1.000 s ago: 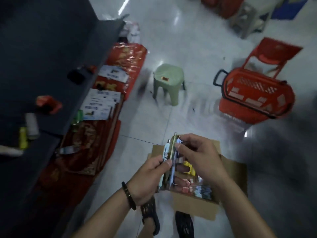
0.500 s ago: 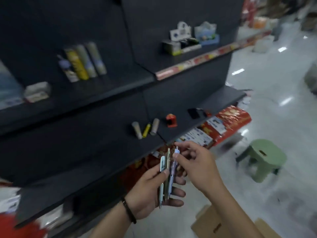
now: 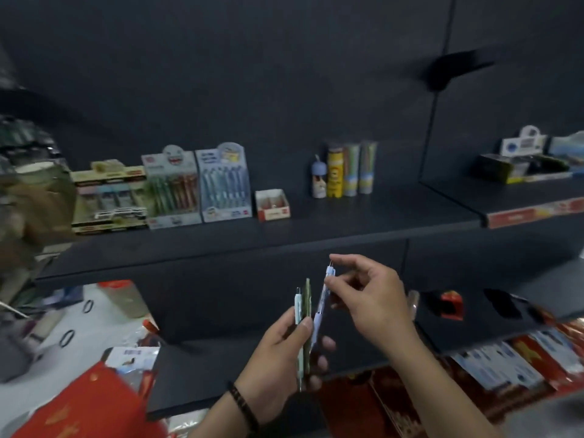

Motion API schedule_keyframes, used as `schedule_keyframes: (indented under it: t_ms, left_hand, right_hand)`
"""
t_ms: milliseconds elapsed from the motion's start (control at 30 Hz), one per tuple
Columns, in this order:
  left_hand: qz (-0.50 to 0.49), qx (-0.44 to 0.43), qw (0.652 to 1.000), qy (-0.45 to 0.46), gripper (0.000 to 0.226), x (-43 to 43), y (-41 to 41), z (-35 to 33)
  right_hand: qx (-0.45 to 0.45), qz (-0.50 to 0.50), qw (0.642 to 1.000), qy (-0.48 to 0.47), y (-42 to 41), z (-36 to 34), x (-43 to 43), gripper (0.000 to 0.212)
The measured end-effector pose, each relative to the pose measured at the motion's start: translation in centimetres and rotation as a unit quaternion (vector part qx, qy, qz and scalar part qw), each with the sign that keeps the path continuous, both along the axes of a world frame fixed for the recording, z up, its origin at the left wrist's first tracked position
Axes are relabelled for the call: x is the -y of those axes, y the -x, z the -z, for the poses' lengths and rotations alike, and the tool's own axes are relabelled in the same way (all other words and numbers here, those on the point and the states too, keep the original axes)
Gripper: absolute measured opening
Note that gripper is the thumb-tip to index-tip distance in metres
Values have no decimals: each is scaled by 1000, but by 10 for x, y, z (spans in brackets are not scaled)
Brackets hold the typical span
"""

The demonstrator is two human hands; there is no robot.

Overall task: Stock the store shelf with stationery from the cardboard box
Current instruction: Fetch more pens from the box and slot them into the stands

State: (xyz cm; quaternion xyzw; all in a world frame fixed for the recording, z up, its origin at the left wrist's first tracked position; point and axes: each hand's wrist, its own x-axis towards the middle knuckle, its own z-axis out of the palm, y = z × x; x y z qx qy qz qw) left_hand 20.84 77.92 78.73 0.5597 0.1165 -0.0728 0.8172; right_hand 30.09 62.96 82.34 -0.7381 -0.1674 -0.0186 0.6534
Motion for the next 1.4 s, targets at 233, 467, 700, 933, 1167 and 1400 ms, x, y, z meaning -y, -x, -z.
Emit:
schedule_keyframes:
  t_ms: [233, 467, 700, 933, 1167, 1400]
  left_hand:
    - [-77, 47, 995, -46, 23, -99, -49, -8]
    - [-158, 70, 981, -85, 20, -176, -129, -7]
    - [-198, 52, 971, -121, 19, -237, -194, -20]
    - [-248, 85, 943, -203, 25, -294, -235, -13]
    - [-168, 101, 966, -169, 31, -344, -267, -17]
    - [-76, 146, 983, -77, 35, -395, -291, -30]
  right_hand:
    - [35, -73, 997, 16, -62, -32, -98, 31]
    - [91, -61, 993, -32, -162, -51, -166, 28]
    - [138, -67, 988, 6, -263, -68, -241, 26]
    - [231, -17, 972, 50, -321, -59, -307, 25]
    - [247, 23, 962, 114, -346, -52, -359, 23]
    - [211, 53, 958, 186, -355, -42, -385, 28]
